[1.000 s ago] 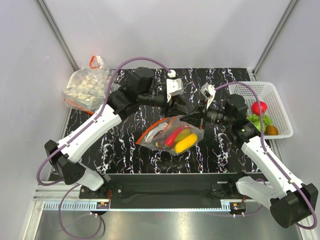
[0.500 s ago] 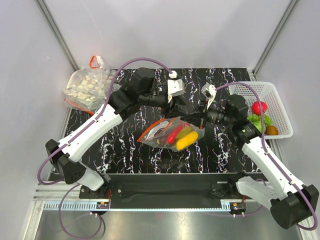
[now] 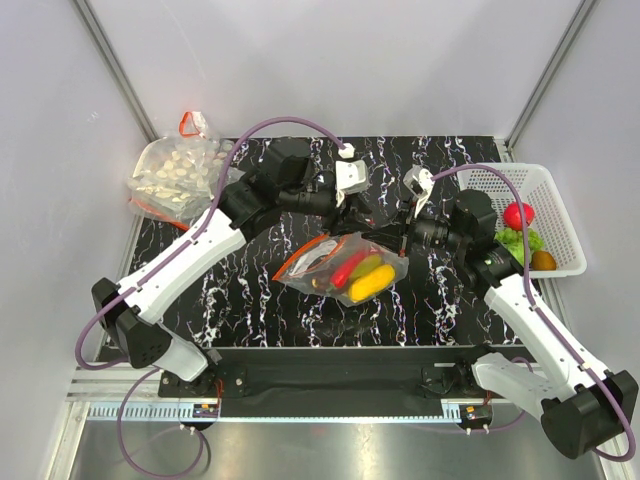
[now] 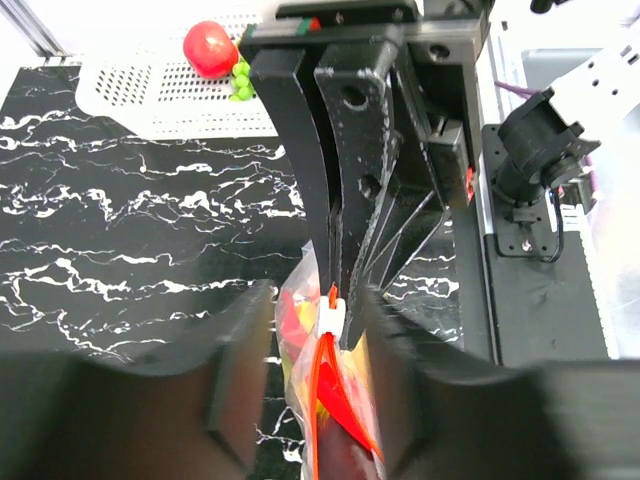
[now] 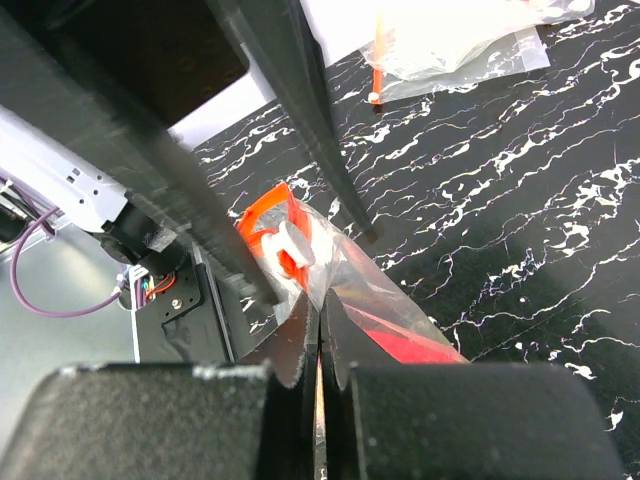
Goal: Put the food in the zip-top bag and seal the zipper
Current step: Zip the zipper food storage bag at the center of the board.
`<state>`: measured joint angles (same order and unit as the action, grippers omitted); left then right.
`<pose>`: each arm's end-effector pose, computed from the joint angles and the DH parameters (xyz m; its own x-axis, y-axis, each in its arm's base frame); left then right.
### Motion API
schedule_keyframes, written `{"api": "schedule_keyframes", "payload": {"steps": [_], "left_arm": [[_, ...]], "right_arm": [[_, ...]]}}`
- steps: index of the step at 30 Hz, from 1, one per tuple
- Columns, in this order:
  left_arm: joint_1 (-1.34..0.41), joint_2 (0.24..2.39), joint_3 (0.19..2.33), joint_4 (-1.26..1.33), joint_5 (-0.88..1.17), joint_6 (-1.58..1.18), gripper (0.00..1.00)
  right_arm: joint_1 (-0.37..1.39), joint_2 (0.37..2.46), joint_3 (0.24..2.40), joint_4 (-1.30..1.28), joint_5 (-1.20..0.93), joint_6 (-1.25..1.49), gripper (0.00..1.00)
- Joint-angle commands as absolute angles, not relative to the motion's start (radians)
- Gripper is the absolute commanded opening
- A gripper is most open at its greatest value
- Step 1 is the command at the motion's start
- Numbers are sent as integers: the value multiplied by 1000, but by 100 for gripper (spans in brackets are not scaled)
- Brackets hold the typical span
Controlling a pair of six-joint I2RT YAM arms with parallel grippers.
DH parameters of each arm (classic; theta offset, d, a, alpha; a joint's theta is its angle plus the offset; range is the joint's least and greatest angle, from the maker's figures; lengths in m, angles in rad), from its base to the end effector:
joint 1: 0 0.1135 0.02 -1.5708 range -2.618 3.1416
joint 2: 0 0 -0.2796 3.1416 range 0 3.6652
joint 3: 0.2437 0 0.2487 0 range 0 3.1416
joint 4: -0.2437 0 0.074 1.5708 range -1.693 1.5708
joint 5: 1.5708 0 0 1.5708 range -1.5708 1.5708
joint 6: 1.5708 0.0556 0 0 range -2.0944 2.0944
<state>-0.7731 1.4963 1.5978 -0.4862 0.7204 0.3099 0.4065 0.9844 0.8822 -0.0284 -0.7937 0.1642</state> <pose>0.2181 -0.2641 0.4330 0.0377 0.2834 -0.9583 0.9986 0.0257 0.0469 0.1896 0.1248 0.3667 -0.2695 0.0088 -0.9630 -0.8945 0.3681 0.2537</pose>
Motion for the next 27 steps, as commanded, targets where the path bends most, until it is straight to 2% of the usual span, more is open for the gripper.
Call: {"api": "schedule_keyframes", "payload": {"steps": [1,3,5,6,7,11,17,27], "left_arm": [[-778,1479,1601,-471,706,321,37],[-776,1483,1605,-482,707,322,22],[-776,1489,1603,-486,701,325,14],[-778,1491,1601,-486,700,324,2],[-776,1488,1595,-482,696,319,0],[-776,1471,1572,-453,669,307,0],[-767,1448,1520,-422,588,278,0],[-698,1385,1417,-330,571,207,0]], "right_arm": [[416,960,930,20,-781,172,0],[414,956,928,21,-779,175,0],[414,953,930,21,-778,176,0],[414,953,930,21,-776,175,0],[414,951,928,21,-776,175,0],[414,937,919,26,-747,172,0],[414,864,887,55,-596,175,0],[414,801,882,20,-462,156,0]]}}
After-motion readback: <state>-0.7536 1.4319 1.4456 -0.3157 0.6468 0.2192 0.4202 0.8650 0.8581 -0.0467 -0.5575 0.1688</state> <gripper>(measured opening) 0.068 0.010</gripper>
